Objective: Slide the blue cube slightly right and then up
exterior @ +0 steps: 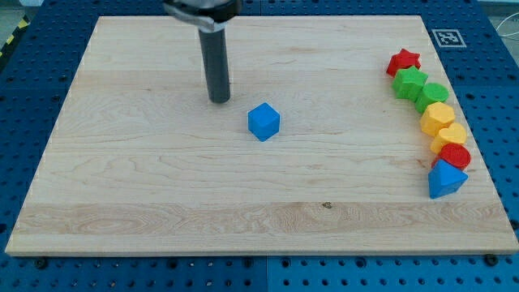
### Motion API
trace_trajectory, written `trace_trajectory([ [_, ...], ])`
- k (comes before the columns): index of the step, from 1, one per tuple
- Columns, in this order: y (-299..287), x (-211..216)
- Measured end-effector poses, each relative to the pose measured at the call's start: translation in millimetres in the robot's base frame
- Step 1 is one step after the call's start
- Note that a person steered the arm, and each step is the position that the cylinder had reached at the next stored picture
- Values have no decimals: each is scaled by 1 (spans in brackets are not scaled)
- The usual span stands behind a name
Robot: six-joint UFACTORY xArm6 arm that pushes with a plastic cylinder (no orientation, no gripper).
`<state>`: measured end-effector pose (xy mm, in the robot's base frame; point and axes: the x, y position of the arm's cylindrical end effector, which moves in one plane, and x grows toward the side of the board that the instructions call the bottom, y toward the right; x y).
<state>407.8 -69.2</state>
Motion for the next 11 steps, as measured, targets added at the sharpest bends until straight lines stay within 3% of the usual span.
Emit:
trace_trajectory([
  [2, 5, 67],
  [3, 26, 73],
  [5, 71, 15],
  [6, 81, 13],
  [8, 98, 57],
  [9, 117, 44],
  [11, 118, -47],
])
